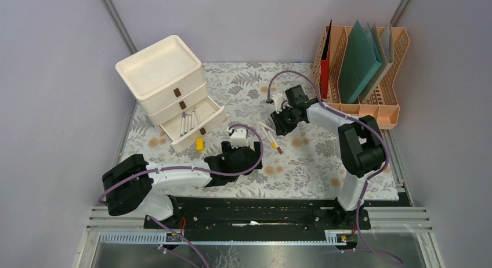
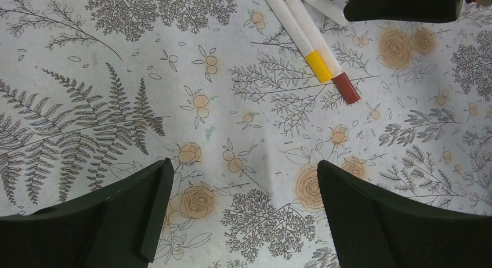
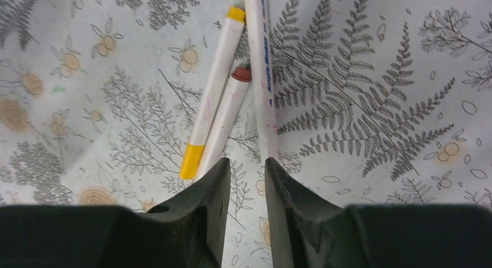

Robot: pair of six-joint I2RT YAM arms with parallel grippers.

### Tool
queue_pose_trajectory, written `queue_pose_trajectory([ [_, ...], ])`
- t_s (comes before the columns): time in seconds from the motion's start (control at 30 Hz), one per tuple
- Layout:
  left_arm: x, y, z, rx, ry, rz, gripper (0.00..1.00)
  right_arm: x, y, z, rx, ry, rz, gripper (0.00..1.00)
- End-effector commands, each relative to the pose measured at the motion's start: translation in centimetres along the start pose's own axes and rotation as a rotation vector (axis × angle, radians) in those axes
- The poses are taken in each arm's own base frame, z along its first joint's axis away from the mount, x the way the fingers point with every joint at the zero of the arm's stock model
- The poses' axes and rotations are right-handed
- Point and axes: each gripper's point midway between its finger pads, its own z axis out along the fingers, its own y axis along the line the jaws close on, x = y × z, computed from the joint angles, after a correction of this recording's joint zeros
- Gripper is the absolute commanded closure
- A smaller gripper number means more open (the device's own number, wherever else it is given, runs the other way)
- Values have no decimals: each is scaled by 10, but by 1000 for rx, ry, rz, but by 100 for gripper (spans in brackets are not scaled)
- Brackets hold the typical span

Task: Organize the desk
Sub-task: Pick up the stationery from the center of the board.

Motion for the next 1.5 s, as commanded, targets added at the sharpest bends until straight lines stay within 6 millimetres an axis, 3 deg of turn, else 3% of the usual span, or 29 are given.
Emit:
queue_pose_trajectory([
  [0.0,-17,-2,-7,5,-57,-18,1,-11,28,2,-142,-4,-4,66],
  [0.17,-18,1,-9,6,-63,-23,1,-5,31,9,-148,26,1,63],
  [0.43,-17,-1,-8,12,-60,-25,1,3,19,16,-80,67,8,62],
  [0.73,-16,-3,-7,19,-53,-28,1,12,16,19,-47,102,-7,68],
  [1.17,-20,-8,-12,66,-70,-46,1,-12,34,-2,-100,-3,-17,60],
  [1.47,-24,-7,-18,98,-98,-72,1,0,34,14,-120,45,32,60],
])
